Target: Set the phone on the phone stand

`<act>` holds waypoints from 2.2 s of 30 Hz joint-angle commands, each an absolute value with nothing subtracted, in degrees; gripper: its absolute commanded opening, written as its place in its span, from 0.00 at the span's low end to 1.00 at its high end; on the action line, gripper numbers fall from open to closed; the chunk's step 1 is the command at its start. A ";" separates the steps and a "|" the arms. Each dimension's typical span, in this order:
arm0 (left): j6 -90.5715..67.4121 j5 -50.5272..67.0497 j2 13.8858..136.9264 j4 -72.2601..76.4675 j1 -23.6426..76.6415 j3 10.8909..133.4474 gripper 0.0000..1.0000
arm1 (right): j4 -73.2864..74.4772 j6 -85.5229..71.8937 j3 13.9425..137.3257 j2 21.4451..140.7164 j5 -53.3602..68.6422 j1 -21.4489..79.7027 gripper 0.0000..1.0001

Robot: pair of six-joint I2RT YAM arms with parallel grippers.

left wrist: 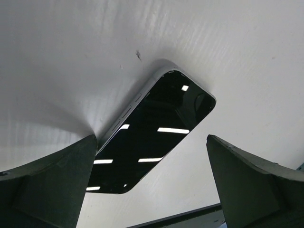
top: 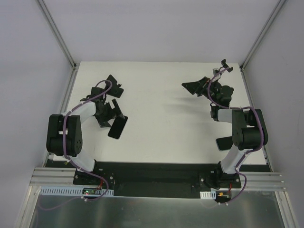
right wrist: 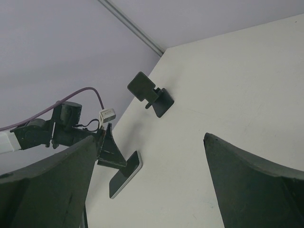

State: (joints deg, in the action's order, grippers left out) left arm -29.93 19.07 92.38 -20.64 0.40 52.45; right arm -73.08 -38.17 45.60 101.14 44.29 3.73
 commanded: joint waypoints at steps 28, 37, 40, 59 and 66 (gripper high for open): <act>4.39 3.96 108.09 -47.55 17.67 76.99 0.99 | -81.65 -38.58 45.97 100.81 44.74 3.43 0.96; 4.83 4.66 114.08 -50.10 17.31 81.04 0.99 | -82.09 -39.02 46.05 101.16 44.74 3.43 0.96; 5.36 5.10 114.61 -50.18 17.31 80.77 0.99 | -82.26 -39.11 46.14 101.25 44.65 3.43 0.96; -11.75 -3.06 110.66 -48.34 18.02 82.96 0.00 | -81.65 -38.41 45.53 100.37 43.42 3.43 0.96; -22.48 -9.29 108.37 -48.51 18.02 86.04 0.00 | -81.56 -38.58 45.61 100.63 43.50 3.43 0.96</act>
State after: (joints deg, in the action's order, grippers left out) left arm -13.26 -2.70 113.34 -47.22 17.96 82.94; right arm -73.08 -38.94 45.58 101.14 43.72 3.73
